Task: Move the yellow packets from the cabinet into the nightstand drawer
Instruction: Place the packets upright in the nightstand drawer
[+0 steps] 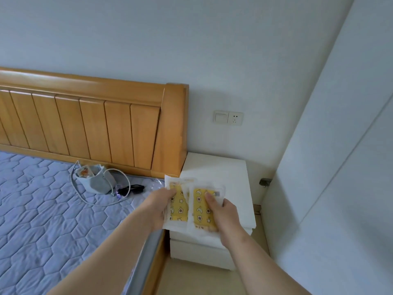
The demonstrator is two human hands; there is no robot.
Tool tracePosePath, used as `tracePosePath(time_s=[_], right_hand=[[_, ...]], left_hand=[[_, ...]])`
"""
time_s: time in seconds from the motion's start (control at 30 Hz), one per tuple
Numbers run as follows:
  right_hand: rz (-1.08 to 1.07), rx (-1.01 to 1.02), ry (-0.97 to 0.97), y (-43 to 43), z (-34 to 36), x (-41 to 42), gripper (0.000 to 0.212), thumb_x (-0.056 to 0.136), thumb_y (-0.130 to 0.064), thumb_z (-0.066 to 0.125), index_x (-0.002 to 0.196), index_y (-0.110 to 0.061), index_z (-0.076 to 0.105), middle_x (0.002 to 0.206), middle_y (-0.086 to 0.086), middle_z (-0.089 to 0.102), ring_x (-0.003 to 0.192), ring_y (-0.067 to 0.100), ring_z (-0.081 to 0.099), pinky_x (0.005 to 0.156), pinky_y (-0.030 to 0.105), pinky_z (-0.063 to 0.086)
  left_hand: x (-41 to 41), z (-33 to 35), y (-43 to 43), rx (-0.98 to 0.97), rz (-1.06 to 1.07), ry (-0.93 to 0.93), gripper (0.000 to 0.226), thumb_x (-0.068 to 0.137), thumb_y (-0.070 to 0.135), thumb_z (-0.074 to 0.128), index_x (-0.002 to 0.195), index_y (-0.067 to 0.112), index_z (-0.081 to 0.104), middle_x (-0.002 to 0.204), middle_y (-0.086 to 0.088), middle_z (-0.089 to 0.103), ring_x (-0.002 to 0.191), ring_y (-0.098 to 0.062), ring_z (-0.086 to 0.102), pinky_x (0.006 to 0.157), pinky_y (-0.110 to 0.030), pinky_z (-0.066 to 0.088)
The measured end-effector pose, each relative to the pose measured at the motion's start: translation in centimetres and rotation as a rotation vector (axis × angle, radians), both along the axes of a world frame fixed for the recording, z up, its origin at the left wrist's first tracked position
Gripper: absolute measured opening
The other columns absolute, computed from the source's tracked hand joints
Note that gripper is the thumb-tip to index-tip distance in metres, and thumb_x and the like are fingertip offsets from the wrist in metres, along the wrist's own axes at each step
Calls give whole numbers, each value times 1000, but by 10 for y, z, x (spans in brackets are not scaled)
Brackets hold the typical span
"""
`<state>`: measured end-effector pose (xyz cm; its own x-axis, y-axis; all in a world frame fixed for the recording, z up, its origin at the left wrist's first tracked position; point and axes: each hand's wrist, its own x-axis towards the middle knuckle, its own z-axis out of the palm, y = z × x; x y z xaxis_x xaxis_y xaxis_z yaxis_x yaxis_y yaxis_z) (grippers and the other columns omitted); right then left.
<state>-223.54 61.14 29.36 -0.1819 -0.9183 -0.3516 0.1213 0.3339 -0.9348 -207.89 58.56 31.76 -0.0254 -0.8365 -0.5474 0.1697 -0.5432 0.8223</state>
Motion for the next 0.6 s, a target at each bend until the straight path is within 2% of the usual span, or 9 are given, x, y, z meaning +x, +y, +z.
tracePosePath(time_s=[0.07, 0.2, 0.3, 0.37, 0.4, 0.47, 0.53, 0.6], right_hand=[[-66, 20, -89, -27, -3, 4, 25, 89, -37, 61, 95, -14, 62, 91, 3, 69, 78, 16, 67, 56, 25, 51], [-98, 70, -164, -70, -19, 6, 21, 89, -34, 61, 96, -14, 62, 94, 5, 69, 82, 19, 67, 63, 30, 55], [-84, 102, -175, -97, -30, 0, 17, 89, -30, 62, 97, -15, 63, 97, 7, 71, 86, 23, 69, 75, 39, 58], [-80, 104, -162, -114, -34, -7, 15, 90, -28, 62, 98, -16, 63, 98, 7, 71, 86, 23, 69, 78, 42, 58], [-88, 107, -146, -122, -37, -13, 17, 90, -28, 62, 100, -15, 63, 98, 7, 70, 86, 23, 69, 77, 41, 58], [-123, 115, -126, -133, -41, -25, 20, 91, -28, 60, 104, -13, 62, 96, 6, 69, 82, 20, 67, 63, 32, 58], [-165, 129, -133, -145, -45, -41, 21, 92, -28, 59, 105, -12, 61, 94, 5, 67, 77, 17, 66, 46, 21, 51], [-202, 143, -152, -156, -51, -57, 22, 92, -29, 59, 105, -11, 61, 92, 5, 67, 74, 16, 65, 42, 19, 48]], left_hand=[[-1, -4, -31, -29, -1, -28, 19, 99, 17, 45, 105, 6, 60, 93, -15, 70, 79, -29, 67, 67, -43, 54], [-5, -21, -72, 8, 22, -79, 15, 91, 19, 60, 97, 6, 61, 88, -14, 70, 73, -28, 68, 65, -41, 56], [-10, -37, -94, 33, 50, -62, 30, 83, 20, 71, 107, 5, 60, 93, -17, 72, 77, -32, 70, 62, -44, 58], [-17, -46, -111, 55, 66, -25, 37, 84, 23, 70, 114, 7, 58, 97, -17, 72, 81, -33, 71, 62, -46, 58], [-22, -51, -118, 86, 69, 6, 35, 86, 29, 66, 114, 8, 59, 99, -16, 72, 86, -33, 70, 68, -47, 58], [-32, -57, -129, 172, 86, 91, 34, 95, 37, 52, 113, 11, 64, 107, -14, 70, 100, -33, 67, 81, -46, 55], [-44, -61, -141, 200, 139, 123, 30, 99, 27, 44, 111, 9, 65, 110, -15, 69, 104, -33, 64, 90, -47, 51], [-56, -64, -152, 175, 150, 57, 22, 98, 10, 42, 101, 6, 63, 101, -16, 68, 94, -33, 65, 91, -49, 50]])
